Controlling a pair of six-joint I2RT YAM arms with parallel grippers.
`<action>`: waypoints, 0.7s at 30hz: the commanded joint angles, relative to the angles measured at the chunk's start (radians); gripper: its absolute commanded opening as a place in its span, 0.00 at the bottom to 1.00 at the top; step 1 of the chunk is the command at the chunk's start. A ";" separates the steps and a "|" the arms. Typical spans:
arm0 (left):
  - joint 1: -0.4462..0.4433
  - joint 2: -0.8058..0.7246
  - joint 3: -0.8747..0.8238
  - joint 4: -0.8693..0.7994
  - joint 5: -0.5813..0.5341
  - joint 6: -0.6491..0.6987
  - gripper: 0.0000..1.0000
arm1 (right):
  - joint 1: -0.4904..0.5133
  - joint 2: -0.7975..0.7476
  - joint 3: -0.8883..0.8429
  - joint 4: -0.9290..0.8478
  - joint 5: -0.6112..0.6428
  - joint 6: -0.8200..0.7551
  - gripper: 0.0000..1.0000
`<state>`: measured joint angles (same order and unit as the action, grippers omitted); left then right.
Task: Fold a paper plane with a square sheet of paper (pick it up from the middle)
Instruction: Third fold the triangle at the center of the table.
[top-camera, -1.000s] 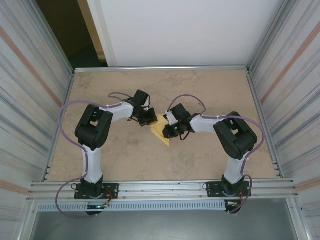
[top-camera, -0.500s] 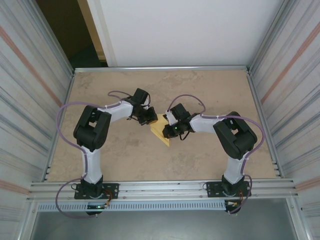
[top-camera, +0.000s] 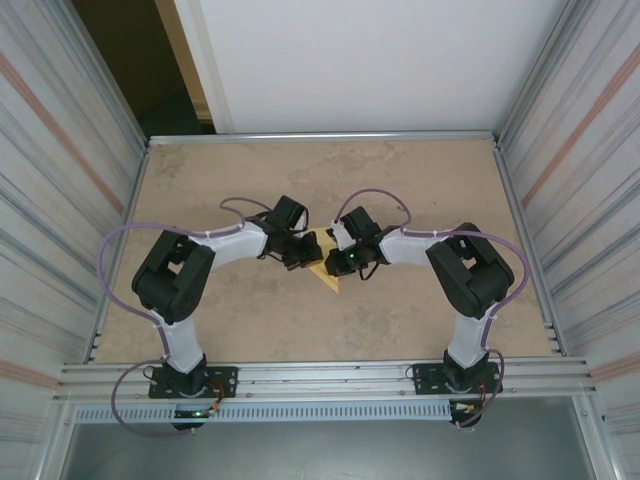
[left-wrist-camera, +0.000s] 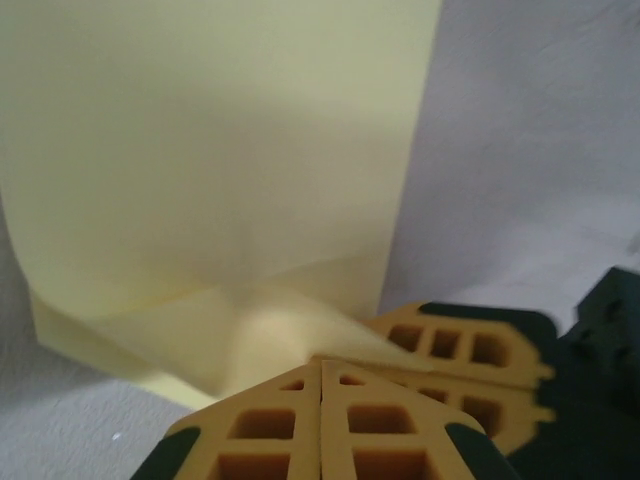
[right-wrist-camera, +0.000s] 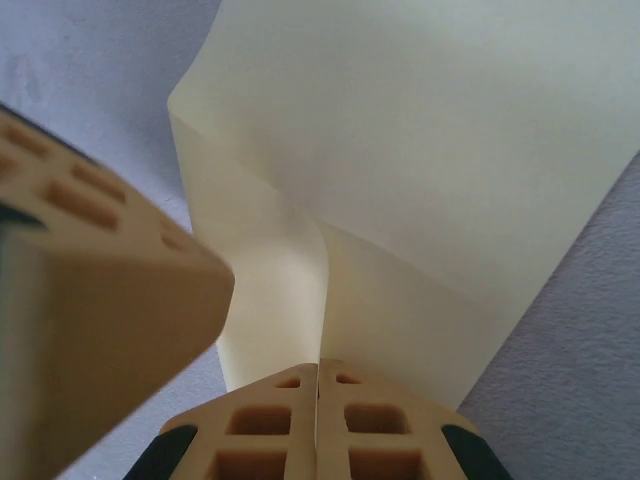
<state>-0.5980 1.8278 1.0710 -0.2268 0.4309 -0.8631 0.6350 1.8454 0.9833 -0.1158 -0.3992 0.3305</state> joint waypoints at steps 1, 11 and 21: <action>0.002 0.001 -0.027 0.024 0.019 -0.034 0.07 | -0.006 0.035 0.014 -0.043 0.018 -0.006 0.02; -0.001 0.040 -0.022 0.014 -0.001 -0.027 0.07 | -0.007 0.041 0.015 -0.045 0.019 -0.001 0.02; 0.001 0.048 -0.039 -0.014 -0.041 -0.034 0.07 | -0.006 0.043 0.014 -0.047 0.021 -0.001 0.03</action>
<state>-0.5976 1.8648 1.0500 -0.2153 0.4198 -0.8871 0.6342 1.8500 0.9882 -0.1173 -0.3981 0.3305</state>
